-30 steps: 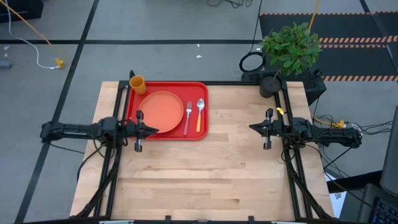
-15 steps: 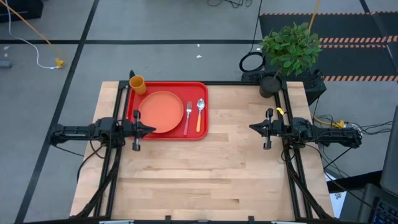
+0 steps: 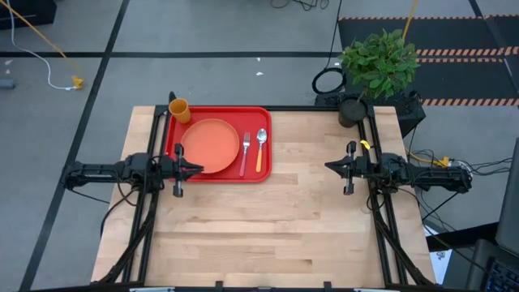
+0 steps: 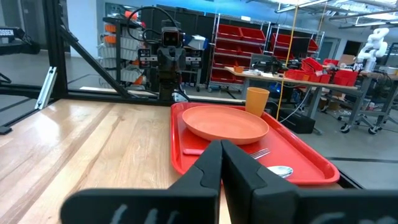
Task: Pick and place plate/cup/fork/spoon on tray
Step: Return to Home Position
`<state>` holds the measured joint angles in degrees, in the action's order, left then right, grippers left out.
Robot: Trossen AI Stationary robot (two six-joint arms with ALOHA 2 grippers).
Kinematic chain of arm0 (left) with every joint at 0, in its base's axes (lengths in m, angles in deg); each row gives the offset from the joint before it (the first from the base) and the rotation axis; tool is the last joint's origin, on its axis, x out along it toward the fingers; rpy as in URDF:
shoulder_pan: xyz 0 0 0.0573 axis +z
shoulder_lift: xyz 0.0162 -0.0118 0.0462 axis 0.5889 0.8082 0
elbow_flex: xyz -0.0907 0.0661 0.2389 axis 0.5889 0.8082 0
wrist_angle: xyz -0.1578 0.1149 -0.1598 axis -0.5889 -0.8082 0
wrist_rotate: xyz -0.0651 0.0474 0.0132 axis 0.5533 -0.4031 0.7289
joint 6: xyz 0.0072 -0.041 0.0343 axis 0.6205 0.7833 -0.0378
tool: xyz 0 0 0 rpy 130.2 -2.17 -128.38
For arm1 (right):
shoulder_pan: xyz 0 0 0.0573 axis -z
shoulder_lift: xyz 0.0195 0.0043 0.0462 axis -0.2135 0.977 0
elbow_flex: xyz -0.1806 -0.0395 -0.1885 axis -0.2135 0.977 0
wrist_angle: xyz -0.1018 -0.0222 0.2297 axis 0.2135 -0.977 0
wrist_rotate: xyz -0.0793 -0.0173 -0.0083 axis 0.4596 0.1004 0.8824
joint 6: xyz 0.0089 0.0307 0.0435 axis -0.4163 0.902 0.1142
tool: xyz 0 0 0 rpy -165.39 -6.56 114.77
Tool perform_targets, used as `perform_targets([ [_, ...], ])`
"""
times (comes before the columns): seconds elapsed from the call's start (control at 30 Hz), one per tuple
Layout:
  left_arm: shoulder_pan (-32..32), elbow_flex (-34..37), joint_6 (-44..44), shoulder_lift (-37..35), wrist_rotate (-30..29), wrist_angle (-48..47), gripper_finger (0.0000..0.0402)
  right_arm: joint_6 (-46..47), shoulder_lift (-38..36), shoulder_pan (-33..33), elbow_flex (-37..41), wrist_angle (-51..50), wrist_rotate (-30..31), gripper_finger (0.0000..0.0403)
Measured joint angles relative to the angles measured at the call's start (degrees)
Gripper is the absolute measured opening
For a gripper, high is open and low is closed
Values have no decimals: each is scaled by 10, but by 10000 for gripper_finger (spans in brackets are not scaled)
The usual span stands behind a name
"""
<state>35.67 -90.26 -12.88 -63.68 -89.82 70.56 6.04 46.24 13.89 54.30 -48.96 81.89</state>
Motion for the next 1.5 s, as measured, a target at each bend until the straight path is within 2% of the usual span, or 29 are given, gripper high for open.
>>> perform_targets([
  [1.5, 0, 0, 1, 0, 0, 10, 37, 0, 0, 0, 0, 0, 0, 0],
])
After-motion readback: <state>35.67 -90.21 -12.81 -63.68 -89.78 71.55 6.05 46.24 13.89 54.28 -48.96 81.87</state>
